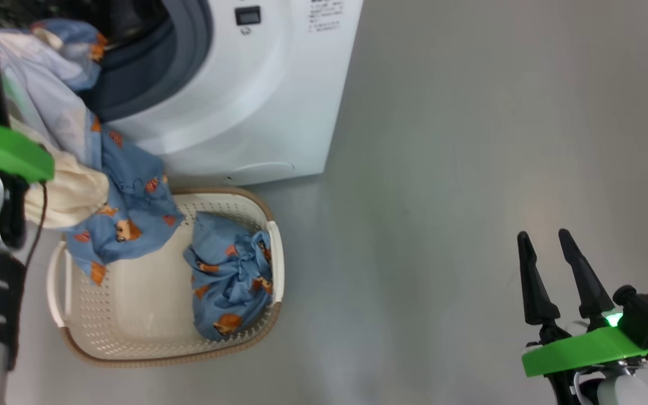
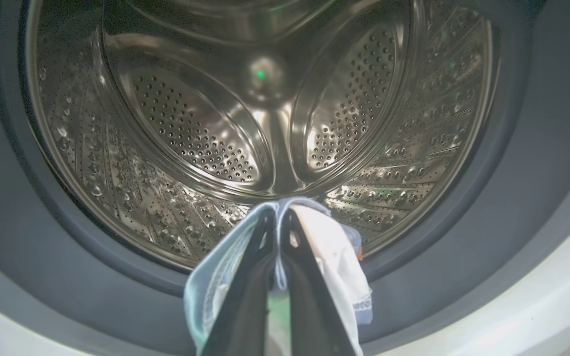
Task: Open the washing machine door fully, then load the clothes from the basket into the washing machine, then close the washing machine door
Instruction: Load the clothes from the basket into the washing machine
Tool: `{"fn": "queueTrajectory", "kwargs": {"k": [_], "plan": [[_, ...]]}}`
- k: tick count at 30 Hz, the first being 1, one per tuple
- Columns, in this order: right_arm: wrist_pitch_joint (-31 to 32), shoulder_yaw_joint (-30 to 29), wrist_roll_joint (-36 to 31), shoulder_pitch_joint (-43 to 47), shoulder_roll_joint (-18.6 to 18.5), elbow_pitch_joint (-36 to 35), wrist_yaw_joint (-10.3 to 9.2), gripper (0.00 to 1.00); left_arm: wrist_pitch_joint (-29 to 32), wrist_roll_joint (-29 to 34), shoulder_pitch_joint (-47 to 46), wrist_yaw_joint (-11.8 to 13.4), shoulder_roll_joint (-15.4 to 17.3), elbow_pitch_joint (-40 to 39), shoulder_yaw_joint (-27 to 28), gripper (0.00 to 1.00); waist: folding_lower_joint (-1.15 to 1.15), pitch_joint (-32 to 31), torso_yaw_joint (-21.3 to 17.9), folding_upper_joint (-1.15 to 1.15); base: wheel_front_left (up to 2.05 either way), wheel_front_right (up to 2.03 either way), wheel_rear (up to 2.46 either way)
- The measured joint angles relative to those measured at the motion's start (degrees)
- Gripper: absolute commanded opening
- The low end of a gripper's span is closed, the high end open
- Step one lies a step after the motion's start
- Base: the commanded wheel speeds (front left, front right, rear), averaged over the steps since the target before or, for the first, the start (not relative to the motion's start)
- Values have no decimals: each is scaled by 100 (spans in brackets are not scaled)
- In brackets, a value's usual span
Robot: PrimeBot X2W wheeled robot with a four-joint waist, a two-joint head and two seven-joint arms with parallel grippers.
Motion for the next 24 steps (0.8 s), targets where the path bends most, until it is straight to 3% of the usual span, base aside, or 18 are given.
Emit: {"fn": "queueTrajectory", "kwargs": {"k": [14,19,24], "plan": [[0,203,1,-308,70,-48,0,100,1,-359,-1566,0,138,1949,-516,0,0,657,-337,0,0,0,0],[0,254,59,-383,78,-85,0,100,2,-389,-1940,0,301,1736,-426,0,0,838,-433,0,0,0,0],[0,275,97,-446,82,-120,0,100,2,3,-2028,5,404,782,130,0,0,1020,-483,0,0,0,0]]}}
